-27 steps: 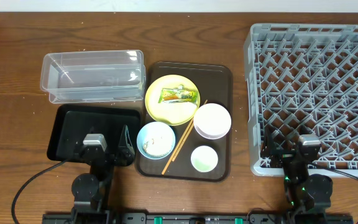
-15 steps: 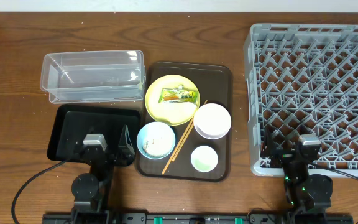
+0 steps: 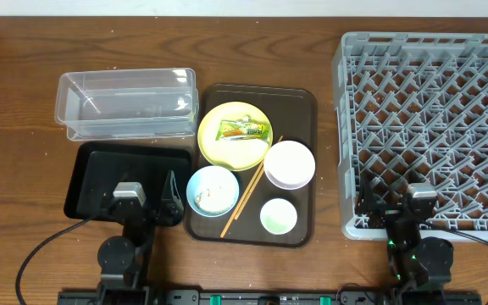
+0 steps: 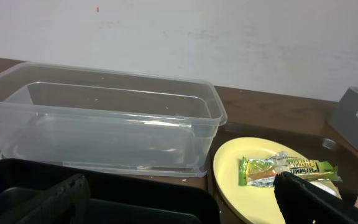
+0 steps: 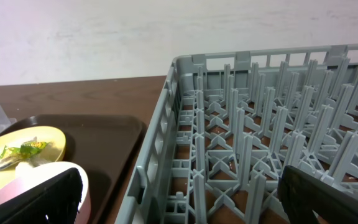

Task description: Sort waste into correct bins and load items into the dishwasher rack

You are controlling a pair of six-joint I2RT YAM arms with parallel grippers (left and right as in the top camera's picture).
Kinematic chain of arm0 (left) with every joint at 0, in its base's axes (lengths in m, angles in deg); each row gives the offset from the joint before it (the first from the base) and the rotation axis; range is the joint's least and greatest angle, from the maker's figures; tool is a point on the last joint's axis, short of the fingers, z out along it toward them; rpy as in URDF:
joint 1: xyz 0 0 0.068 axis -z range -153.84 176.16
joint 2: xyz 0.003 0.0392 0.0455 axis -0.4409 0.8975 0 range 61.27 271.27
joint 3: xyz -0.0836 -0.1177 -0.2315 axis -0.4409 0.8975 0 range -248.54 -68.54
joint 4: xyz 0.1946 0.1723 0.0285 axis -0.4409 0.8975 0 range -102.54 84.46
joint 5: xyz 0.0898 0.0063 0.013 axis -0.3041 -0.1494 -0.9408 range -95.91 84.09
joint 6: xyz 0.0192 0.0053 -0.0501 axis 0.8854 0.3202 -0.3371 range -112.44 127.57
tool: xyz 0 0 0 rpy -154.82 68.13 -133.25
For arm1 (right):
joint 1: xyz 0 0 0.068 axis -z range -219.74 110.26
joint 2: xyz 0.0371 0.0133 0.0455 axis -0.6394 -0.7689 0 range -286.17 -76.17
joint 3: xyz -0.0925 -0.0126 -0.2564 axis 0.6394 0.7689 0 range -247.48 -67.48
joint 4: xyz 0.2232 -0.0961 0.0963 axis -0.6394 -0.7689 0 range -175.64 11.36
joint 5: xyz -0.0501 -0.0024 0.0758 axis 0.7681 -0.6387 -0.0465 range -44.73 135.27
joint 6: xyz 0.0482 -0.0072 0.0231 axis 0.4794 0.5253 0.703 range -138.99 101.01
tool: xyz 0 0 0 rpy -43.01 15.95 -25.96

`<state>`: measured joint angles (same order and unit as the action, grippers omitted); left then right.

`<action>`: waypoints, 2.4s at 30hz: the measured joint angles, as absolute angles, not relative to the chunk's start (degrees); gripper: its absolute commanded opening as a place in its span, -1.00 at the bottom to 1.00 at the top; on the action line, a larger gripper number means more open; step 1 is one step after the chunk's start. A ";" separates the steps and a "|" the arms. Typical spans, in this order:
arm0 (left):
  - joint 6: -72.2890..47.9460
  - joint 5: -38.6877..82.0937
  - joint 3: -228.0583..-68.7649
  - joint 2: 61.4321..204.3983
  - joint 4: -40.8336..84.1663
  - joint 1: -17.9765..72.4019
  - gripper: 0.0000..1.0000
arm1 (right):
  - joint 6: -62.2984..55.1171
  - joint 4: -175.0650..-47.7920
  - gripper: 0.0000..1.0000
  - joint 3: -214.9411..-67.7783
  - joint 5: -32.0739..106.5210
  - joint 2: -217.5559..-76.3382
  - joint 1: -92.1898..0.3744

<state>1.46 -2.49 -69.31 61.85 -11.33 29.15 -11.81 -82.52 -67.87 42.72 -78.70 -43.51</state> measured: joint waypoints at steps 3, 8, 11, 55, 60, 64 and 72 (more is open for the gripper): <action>1.46 -2.49 -69.31 61.85 -11.33 29.15 0.95 | -11.81 -82.52 0.98 -67.87 42.72 -78.68 -43.49; 1.46 -2.49 -69.31 61.85 -11.33 29.15 0.95 | -11.81 -82.52 0.99 -67.87 42.74 -78.68 -43.51; 1.46 -2.49 -69.31 61.85 -11.33 29.15 0.94 | -11.81 -82.52 0.99 -67.87 42.72 -78.70 -43.51; 1.39 -2.47 -75.08 68.78 1.57 29.15 0.95 | -11.81 -87.24 0.98 -71.91 43.57 -80.67 -43.49; 1.39 -2.43 -84.20 78.96 7.56 29.15 0.95 | -11.81 -92.80 0.99 -78.93 43.81 -86.33 -43.51; 1.41 -2.19 -93.59 87.79 13.68 29.15 0.95 | -11.81 -98.59 0.99 -85.85 43.90 -93.39 -43.49; 1.41 0.20 -114.21 108.10 30.40 29.15 0.95 | -11.81 -112.86 0.98 -100.96 44.01 -109.60 -43.49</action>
<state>1.41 0.20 -114.21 108.10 30.40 29.15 -11.81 -112.86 -100.96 44.01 -109.60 -43.49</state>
